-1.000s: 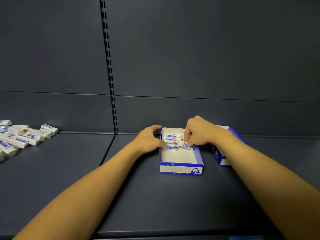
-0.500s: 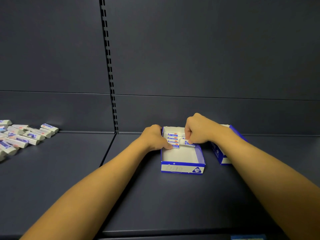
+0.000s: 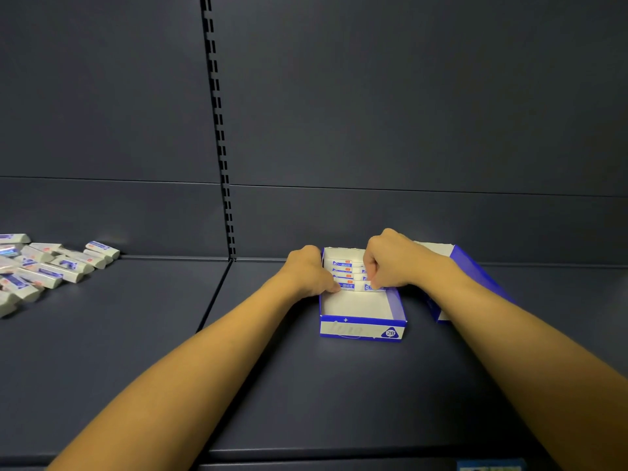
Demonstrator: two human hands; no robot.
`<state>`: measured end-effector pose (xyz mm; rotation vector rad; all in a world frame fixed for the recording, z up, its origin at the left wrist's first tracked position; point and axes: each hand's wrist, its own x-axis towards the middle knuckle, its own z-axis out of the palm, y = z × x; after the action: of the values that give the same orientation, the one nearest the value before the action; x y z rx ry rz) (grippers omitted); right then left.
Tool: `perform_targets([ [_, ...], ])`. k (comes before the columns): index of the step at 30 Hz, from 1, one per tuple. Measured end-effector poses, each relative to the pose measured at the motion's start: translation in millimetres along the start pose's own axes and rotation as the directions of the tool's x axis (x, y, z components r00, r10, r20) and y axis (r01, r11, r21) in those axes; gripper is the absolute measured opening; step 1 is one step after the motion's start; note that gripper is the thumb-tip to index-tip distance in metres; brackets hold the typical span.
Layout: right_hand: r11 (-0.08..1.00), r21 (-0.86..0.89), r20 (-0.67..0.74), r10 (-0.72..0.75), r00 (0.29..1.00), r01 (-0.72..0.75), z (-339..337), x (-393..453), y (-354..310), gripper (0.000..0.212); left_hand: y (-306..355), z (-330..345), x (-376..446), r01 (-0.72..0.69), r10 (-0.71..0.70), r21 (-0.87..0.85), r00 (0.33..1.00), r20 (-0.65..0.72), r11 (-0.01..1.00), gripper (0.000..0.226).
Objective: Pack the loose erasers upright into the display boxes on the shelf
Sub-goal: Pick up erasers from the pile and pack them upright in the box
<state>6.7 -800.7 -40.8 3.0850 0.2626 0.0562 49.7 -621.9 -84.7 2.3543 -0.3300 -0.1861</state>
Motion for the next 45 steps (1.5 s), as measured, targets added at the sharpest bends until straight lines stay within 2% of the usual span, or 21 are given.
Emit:
perform_targets([
  [11, 0.993, 0.071, 0.024, 0.087, 0.996, -0.089, -6, -5, -3, 0.017, 3, 2, -3, 0.014, -0.014, 0.022, 1.0, -0.022, 1.0, 0.054],
  [14, 0.979, 0.174, 0.066, 0.1, 0.993, -0.11, -11, -11, 2, 0.013, 4, -5, -4, 0.008, -0.01, 0.03, 0.998, 0.054, 1.0, 0.052],
  [16, 0.948, 0.288, 0.022, 0.132, 0.991, -0.133, -18, -17, 5, 0.006, 2, -15, -1, 0.0, 0.002, -0.014, 0.991, 0.137, 1.0, 0.053],
  [17, 0.933, 0.331, -0.021, 0.158, 0.987, -0.143, -23, -20, 7, 0.007, 0, -21, -1, -0.012, 0.019, -0.049, 0.987, 0.158, 0.999, 0.062],
  [19, 0.931, 0.33, -0.109, 0.206, 0.973, -0.16, -30, -23, 8, 0.013, -9, -34, -2, -0.031, 0.032, -0.015, 0.995, 0.094, 0.999, 0.078],
  [21, 0.945, 0.266, -0.13, 0.231, 0.964, -0.19, -33, -24, 5, 0.016, -19, -49, -10, -0.04, 0.042, 0.145, 0.999, -0.009, 0.989, 0.06],
  [23, 0.954, 0.202, -0.08, 0.243, 0.967, -0.223, -33, -27, -3, 0.024, -29, -66, -22, -0.051, 0.073, 0.276, 0.995, -0.073, 0.96, 0.045],
  [26, 0.964, 0.143, -0.064, 0.236, 0.97, -0.226, -35, -29, -20, 0.037, -46, -91, -47, -0.062, 0.117, 0.436, 0.988, -0.099, 0.898, 0.039],
  [28, 0.967, 0.137, -0.107, 0.228, 0.968, -0.213, -38, -31, -38, 0.036, -58, -107, -69, -0.032, 0.126, 0.539, 0.982, -0.139, 0.842, 0.04],
  [32, 0.975, 0.134, -0.164, 0.2, 0.966, -0.179, -44, -40, -79, 0.03, -76, -141, -110, 0.083, 0.096, 0.662, 0.969, -0.23, 0.745, 0.018],
  [40, 0.983, 0.182, -0.118, 0.039, 0.992, -0.017, -62, -42, -175, 0.033, -123, -194, -196, 0.287, 0.041, 0.649, 0.897, -0.441, 0.705, 0.029],
  [45, 0.976, 0.206, -0.139, -0.036, 0.99, 0.065, -68, -31, -236, 0.017, -151, -232, -232, 0.378, 0.0, 0.659, 0.868, -0.497, 0.65, 0.025],
])
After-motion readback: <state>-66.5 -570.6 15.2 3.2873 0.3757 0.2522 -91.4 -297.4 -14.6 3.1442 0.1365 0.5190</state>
